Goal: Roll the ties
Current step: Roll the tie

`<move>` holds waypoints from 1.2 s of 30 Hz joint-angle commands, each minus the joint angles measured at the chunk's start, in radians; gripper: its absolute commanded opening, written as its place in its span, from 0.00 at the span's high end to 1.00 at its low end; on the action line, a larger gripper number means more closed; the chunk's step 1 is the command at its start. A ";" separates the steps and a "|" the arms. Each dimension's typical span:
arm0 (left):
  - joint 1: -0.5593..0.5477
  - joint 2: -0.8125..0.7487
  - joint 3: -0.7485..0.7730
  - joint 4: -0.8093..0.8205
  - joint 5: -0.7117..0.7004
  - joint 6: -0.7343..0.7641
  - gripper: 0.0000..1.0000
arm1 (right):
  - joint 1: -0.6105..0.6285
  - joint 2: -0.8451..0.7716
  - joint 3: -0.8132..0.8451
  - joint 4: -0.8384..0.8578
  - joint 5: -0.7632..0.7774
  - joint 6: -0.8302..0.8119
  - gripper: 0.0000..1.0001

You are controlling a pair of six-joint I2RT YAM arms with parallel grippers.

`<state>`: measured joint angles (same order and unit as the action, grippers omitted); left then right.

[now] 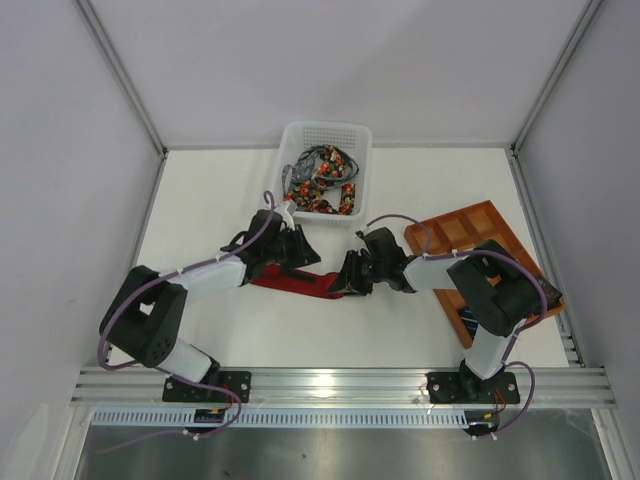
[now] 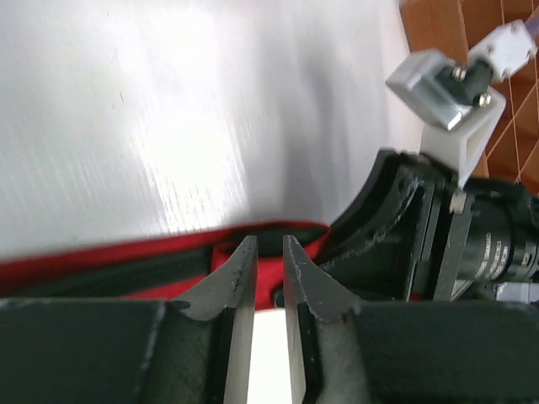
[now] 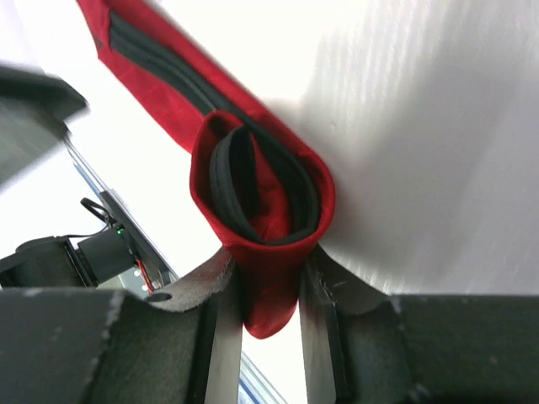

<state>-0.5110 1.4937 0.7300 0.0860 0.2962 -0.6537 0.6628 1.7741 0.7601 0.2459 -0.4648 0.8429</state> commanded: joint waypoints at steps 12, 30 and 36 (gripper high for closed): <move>-0.010 0.089 -0.115 0.116 -0.003 -0.018 0.90 | -0.051 -0.113 0.159 -0.583 -0.035 -0.165 0.86; -0.201 0.097 -0.073 0.169 -0.026 -0.119 0.90 | 0.133 -0.099 0.444 -1.180 0.529 -0.412 0.89; -0.245 0.036 -0.069 0.181 0.010 -0.167 0.90 | 0.178 -0.082 0.469 -1.249 0.638 -0.413 0.89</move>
<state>-0.7273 1.5803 0.6373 0.2245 0.2752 -0.7731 0.8261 1.7016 1.1774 -0.9249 0.0536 0.4469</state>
